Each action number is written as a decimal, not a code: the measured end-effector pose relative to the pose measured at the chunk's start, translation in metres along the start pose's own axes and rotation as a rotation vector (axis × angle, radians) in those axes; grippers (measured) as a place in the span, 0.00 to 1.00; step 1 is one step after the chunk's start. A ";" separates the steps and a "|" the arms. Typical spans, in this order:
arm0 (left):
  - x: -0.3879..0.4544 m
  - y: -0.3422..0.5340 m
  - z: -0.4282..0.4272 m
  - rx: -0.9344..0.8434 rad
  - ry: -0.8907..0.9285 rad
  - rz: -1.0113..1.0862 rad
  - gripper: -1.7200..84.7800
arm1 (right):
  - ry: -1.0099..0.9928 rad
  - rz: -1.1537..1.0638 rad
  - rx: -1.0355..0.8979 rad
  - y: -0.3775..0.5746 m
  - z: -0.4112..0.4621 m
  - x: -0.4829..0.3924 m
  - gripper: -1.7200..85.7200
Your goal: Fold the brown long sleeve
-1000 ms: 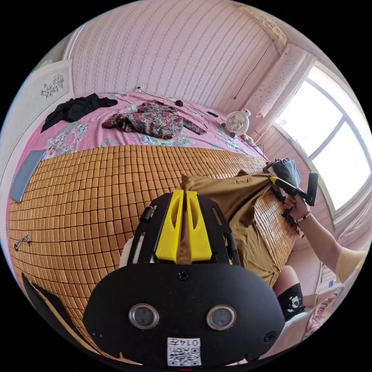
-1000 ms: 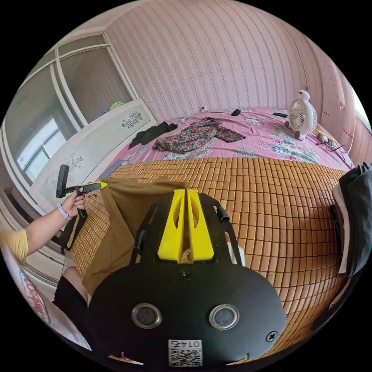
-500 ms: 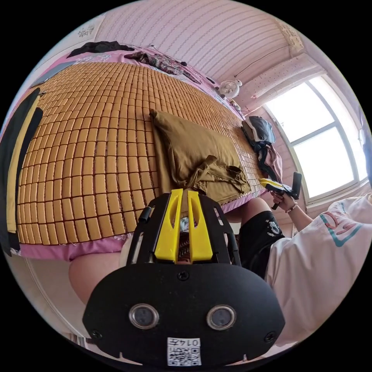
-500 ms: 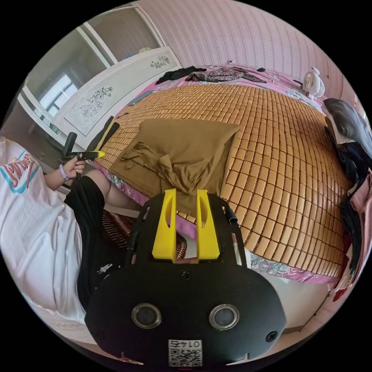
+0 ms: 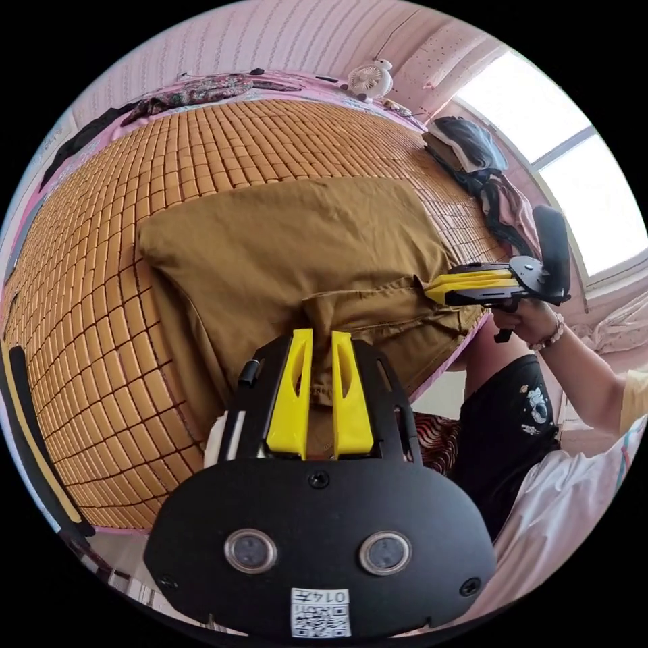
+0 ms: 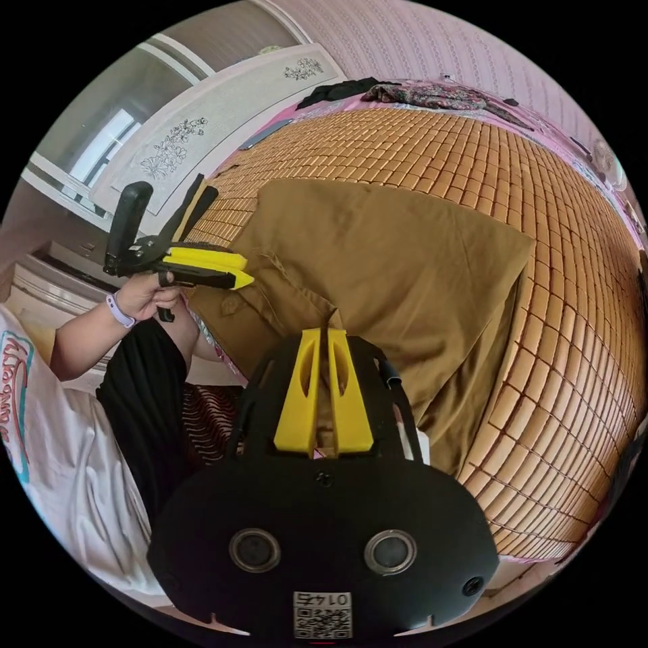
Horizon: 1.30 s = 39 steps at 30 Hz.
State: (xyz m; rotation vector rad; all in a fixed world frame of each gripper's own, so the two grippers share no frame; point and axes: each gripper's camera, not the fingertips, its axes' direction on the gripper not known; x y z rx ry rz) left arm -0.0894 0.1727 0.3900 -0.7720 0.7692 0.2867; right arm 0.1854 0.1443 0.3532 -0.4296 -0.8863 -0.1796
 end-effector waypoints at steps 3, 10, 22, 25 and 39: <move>0.001 0.023 -0.006 0.001 0.126 0.036 0.05 | -0.104 -0.152 -0.046 0.012 -0.010 -0.019 0.02; 0.008 0.089 -0.016 -0.083 0.168 0.051 0.05 | 0.018 -0.228 -0.224 0.029 -0.001 -0.042 0.08; 0.093 0.011 0.042 0.096 -0.006 0.244 0.01 | 0.349 -0.414 -0.235 -0.181 0.052 -0.057 0.02; 0.100 0.012 0.072 -0.001 -0.018 0.269 0.01 | 0.340 -0.413 -0.437 -0.210 0.100 -0.051 0.02; 0.104 0.039 0.101 0.050 -0.018 0.302 0.01 | 0.390 -0.392 -0.517 -0.256 0.104 -0.041 0.02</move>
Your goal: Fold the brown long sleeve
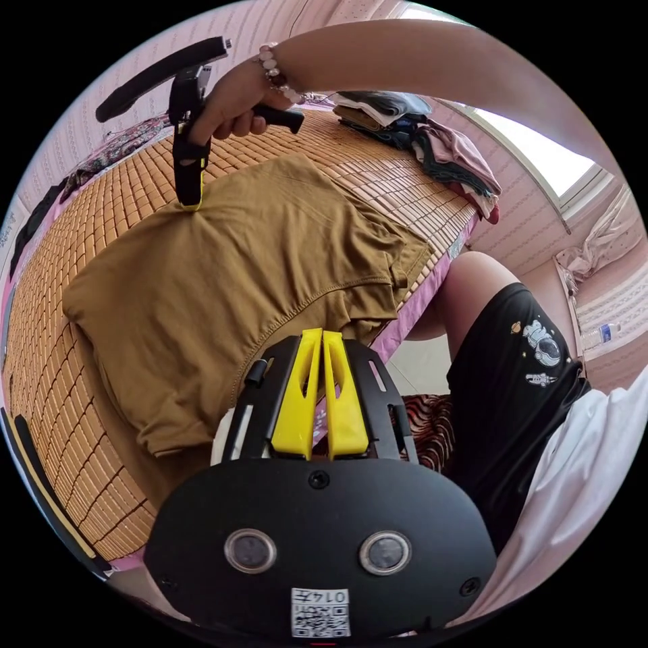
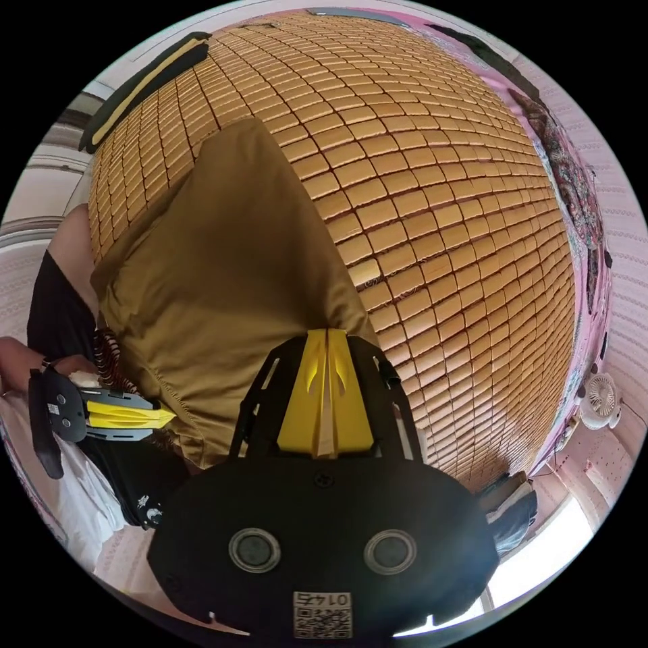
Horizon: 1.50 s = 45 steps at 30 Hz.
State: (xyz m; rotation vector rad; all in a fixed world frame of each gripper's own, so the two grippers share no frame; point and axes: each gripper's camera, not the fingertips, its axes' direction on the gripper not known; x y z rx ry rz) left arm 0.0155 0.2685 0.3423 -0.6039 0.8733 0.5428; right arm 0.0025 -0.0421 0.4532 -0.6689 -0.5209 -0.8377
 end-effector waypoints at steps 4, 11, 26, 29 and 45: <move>0.003 0.009 0.000 0.041 0.028 0.035 0.01 | -0.065 0.225 0.277 0.092 -0.028 0.000 0.02; 0.029 0.008 -0.016 0.163 0.153 0.213 0.05 | -0.107 0.608 0.303 0.288 -0.002 -0.028 0.07; 0.058 -0.050 0.027 0.156 0.152 0.288 0.22 | -0.436 0.826 0.320 0.434 0.053 -0.004 0.05; 0.066 -0.059 0.040 0.152 0.069 0.279 0.24 | -0.541 0.840 0.518 0.463 0.041 0.005 0.04; 0.072 -0.033 0.032 0.108 -0.013 0.226 0.05 | -0.863 1.120 0.861 0.555 0.098 0.023 0.13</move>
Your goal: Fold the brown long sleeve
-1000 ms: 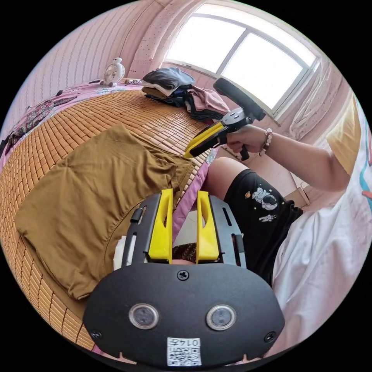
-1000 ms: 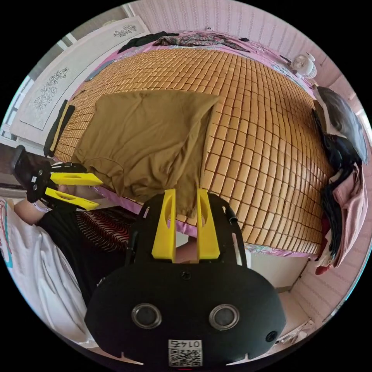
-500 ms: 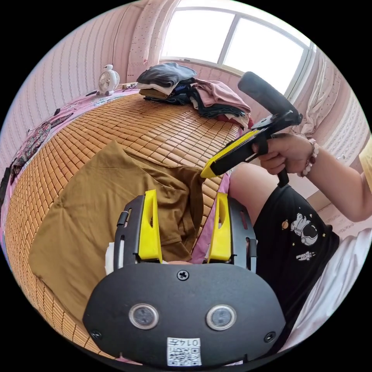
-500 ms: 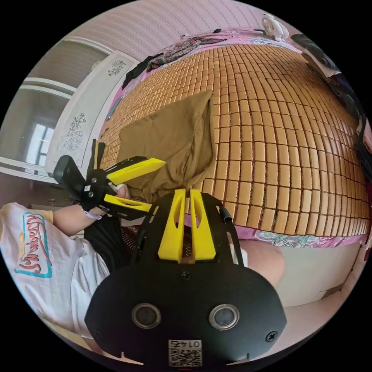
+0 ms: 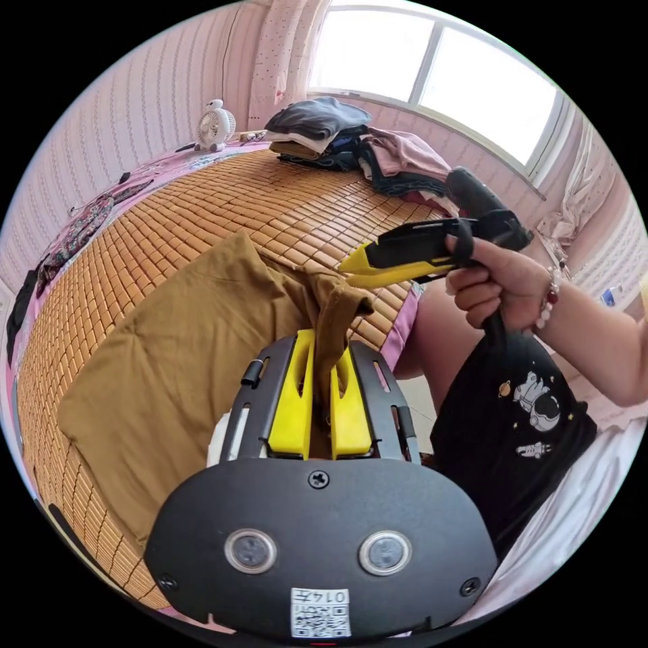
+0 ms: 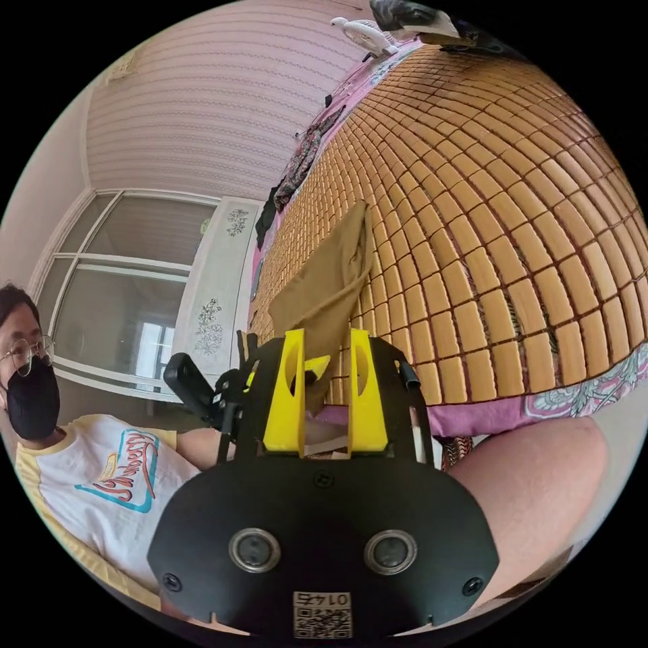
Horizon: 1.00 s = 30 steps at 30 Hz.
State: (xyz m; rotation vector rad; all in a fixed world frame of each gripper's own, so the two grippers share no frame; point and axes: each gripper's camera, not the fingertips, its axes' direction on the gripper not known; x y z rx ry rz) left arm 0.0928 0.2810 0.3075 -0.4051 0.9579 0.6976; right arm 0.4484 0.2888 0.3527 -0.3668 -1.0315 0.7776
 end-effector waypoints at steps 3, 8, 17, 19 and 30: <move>0.012 0.030 -0.017 0.004 0.016 0.062 0.05 | 0.023 0.005 0.047 -0.004 0.004 0.006 0.14; 0.016 0.066 -0.043 0.006 0.063 0.082 0.06 | 0.199 -0.033 0.144 -0.013 0.027 -0.004 0.12; 0.019 0.073 -0.084 0.148 0.044 0.130 0.06 | 0.297 -0.165 0.242 0.002 -0.024 -0.047 0.03; 0.017 0.072 -0.090 0.193 0.083 0.110 0.06 | 0.358 -0.224 0.248 0.007 -0.047 -0.067 0.03; -0.066 0.110 -0.136 0.332 -0.027 -0.284 0.06 | 0.391 -0.511 0.001 -0.074 0.089 -0.194 0.04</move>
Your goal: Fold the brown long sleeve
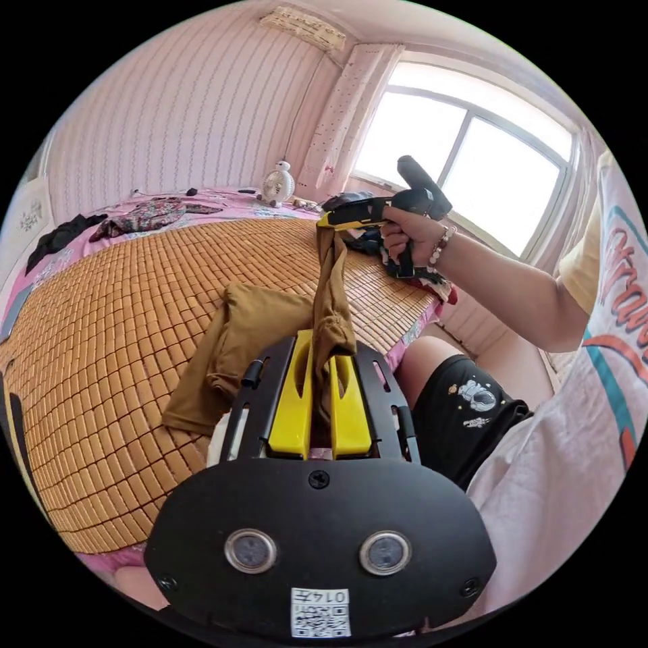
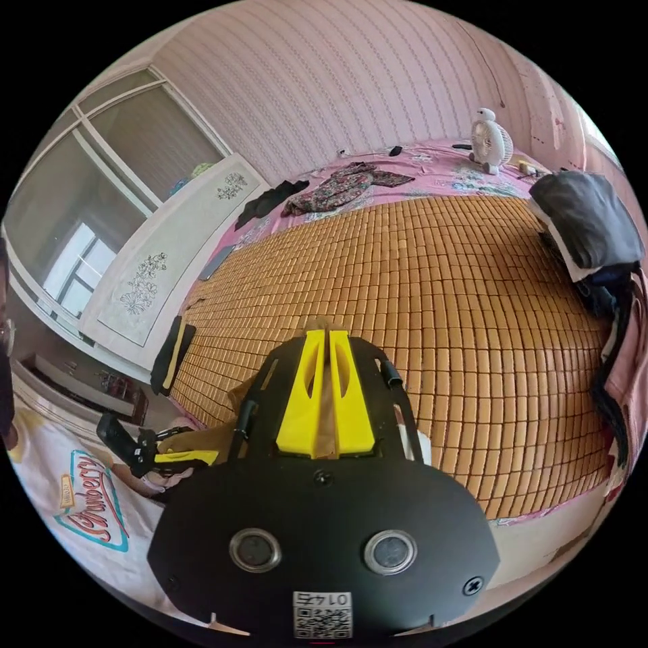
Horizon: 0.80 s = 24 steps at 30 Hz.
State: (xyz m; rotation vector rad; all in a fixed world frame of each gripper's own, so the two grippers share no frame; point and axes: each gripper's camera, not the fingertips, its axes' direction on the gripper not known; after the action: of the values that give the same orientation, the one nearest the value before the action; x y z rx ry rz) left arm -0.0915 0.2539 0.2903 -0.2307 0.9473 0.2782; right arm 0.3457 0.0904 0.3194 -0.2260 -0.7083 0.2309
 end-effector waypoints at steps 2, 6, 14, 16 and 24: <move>-0.036 0.009 0.003 -0.040 -0.101 -0.119 0.06 | -0.018 -0.014 -0.074 -0.024 0.042 -0.013 0.06; -0.087 0.029 0.006 -0.118 -0.261 -0.371 0.08 | -0.017 -0.058 -0.170 -0.048 0.115 -0.032 0.10; -0.121 0.056 -0.019 -0.099 -0.213 -0.604 0.08 | 0.146 -0.251 -0.201 -0.041 0.153 -0.050 0.10; -0.120 0.053 -0.024 -0.079 -0.222 -0.592 0.08 | 0.190 -0.271 -0.263 -0.040 0.176 -0.047 0.11; -0.108 0.040 -0.007 -0.136 -0.211 -0.556 0.18 | 0.171 -0.389 -0.318 -0.031 0.227 -0.071 0.12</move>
State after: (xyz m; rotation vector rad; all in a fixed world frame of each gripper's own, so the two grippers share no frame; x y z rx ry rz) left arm -0.1702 0.2752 0.3720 -0.5656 0.6243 -0.1449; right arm 0.1470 0.0691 0.4522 -0.3994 -0.6031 -0.2717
